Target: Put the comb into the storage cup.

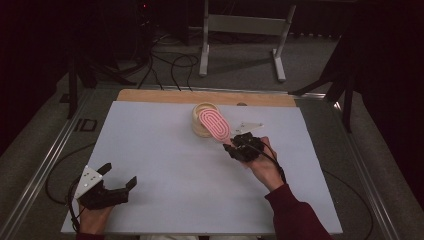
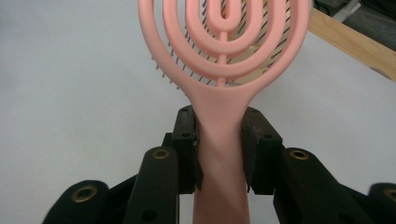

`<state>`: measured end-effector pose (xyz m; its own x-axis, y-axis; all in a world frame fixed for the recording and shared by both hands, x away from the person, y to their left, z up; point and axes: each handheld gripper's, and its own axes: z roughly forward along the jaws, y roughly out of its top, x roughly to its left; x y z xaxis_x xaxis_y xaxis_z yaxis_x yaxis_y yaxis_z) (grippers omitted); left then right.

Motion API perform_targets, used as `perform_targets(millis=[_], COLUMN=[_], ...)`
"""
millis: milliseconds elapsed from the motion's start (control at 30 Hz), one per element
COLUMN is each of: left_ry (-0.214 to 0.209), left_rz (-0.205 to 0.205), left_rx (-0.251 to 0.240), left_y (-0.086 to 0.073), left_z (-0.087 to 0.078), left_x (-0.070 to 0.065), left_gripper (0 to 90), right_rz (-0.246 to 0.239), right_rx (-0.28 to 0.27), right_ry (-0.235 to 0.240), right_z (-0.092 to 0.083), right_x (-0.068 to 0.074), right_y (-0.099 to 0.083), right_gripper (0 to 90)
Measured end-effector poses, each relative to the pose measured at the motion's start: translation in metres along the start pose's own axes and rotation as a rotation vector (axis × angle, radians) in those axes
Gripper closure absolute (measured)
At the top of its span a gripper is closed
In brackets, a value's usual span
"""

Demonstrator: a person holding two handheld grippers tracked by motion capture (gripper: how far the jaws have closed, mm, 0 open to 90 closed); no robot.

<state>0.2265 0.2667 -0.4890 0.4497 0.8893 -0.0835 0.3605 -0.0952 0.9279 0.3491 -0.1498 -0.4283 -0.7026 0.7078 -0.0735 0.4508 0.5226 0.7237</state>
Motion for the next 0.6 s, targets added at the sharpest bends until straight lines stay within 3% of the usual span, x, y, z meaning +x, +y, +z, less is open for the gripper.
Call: perform_targets(millis=[600], left_ry=[-0.006], left_rz=[-0.004], left_rx=[0.012], left_y=[0.002], left_z=[0.003], left_x=[-0.002], left_gripper=[0.0], right_rz=[-0.060], right_rx=[-0.031], right_ry=[0.046], right_z=[0.016], right_x=[0.029], right_y=[0.004], right_gripper=[69.8])
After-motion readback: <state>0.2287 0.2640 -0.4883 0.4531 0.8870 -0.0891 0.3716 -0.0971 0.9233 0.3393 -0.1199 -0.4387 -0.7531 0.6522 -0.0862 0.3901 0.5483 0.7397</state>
